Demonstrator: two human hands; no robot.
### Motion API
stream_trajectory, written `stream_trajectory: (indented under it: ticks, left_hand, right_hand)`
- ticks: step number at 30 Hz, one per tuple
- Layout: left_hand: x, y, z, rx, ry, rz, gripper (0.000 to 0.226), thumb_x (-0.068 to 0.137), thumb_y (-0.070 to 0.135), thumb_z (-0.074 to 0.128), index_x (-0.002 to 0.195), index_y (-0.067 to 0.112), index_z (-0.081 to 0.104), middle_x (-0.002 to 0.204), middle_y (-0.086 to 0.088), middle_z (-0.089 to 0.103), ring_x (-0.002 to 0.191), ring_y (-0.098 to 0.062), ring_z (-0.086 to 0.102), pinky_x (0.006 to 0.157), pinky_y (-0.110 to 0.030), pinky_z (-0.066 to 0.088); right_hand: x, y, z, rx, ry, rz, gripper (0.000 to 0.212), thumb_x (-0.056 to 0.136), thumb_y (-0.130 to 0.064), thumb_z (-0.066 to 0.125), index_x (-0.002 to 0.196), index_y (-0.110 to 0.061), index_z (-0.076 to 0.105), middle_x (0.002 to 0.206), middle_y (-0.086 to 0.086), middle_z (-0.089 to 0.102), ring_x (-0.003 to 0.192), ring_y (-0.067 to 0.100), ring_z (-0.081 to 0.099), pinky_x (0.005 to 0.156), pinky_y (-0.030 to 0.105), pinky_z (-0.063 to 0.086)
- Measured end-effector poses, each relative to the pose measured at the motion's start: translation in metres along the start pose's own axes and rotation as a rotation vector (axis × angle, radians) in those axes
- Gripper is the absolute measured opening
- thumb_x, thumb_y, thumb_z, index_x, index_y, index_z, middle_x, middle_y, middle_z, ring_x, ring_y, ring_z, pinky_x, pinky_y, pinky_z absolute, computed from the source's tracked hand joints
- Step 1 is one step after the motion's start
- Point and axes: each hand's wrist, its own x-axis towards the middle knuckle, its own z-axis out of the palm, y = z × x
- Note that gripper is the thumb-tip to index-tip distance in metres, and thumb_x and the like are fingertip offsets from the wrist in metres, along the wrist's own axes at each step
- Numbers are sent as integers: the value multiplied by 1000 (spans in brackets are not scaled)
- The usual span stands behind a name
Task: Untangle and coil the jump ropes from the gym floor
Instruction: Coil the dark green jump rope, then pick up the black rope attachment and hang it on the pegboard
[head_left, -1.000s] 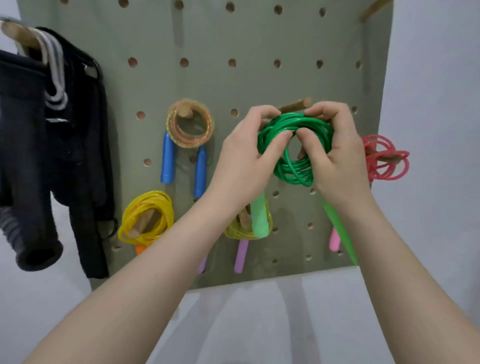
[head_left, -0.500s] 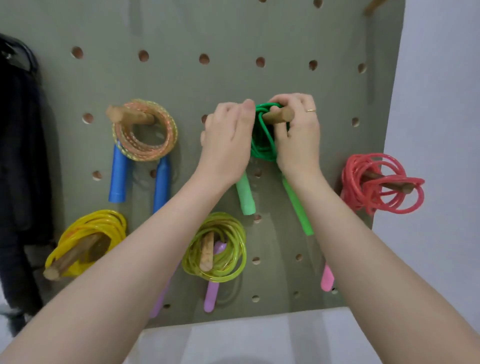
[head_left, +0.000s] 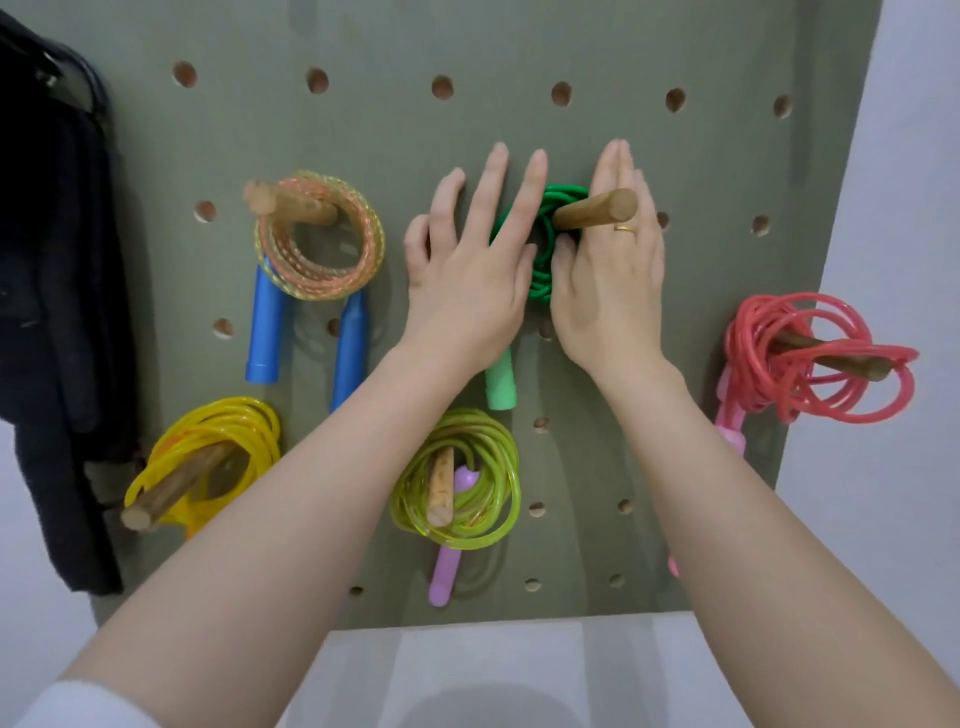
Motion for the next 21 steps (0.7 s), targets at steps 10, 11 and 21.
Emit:
stream_trajectory:
  ticks: [10,11,21]
  left_hand:
    - [-65,-30,-52,-396,-75,143,67,88,43,38,148,15,24,152,-11,27,139,-26,26,112,-35,23]
    - [-79,-37,-58,-415,-75,142,62,88,39,40,144,12,33,149,-11,32,137,-26,31,110,-33,25]
    - [-297,-153,-85,-373,-374,-197,33,83,27,37,89,9,64,92,-7,59,66,-11,42,60,-40,47]
  right_hand:
    - [-104,-48,-24,249,268,-103,50,79,-9,50,128,-2,46,136,20,44,125,30,37,107,38,26]
    - [-115,-56,-25,267,284,-146,44,78,-7,51,122,-5,49,129,20,49,120,29,41,103,38,29]
    - [-272,-158,15,528,-599,-294,29,80,-14,35,81,-7,63,81,5,65,70,29,61,57,39,50]
